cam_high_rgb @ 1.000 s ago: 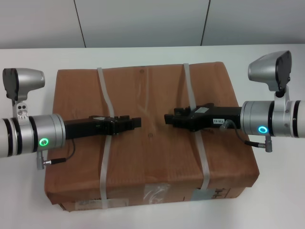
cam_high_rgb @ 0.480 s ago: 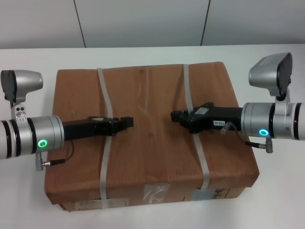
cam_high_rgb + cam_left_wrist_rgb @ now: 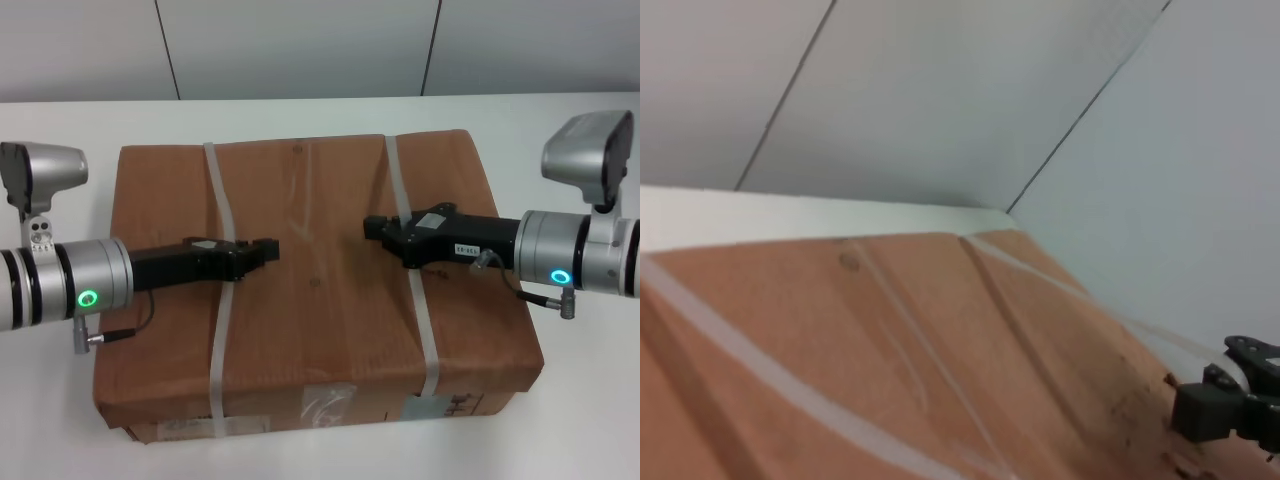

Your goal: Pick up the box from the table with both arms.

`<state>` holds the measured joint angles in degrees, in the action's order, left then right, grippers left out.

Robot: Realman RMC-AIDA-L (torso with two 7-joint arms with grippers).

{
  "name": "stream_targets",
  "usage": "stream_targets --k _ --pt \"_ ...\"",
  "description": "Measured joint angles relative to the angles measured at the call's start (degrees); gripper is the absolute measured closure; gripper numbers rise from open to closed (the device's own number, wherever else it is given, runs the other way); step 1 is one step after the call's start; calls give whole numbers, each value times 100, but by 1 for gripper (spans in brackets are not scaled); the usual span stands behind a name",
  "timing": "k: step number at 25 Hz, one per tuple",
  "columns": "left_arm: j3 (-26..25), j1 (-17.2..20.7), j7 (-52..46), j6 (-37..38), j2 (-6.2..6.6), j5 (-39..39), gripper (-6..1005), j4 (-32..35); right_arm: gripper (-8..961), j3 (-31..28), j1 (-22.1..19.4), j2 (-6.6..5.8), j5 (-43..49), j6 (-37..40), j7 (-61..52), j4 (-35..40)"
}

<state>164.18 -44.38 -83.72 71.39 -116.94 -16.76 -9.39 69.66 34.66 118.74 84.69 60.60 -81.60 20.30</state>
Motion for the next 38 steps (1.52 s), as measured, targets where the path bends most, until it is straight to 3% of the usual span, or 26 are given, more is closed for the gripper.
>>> stream_targets --k 10,38 --pt "0 -27 369 374 26 -84 920 -44 942 -30 -199 0 -347 286 483 -3" --pt "0 -16 579 2284 12 -430 923 -767 947 -68 -794 -26 -1551 1595 1493 271"
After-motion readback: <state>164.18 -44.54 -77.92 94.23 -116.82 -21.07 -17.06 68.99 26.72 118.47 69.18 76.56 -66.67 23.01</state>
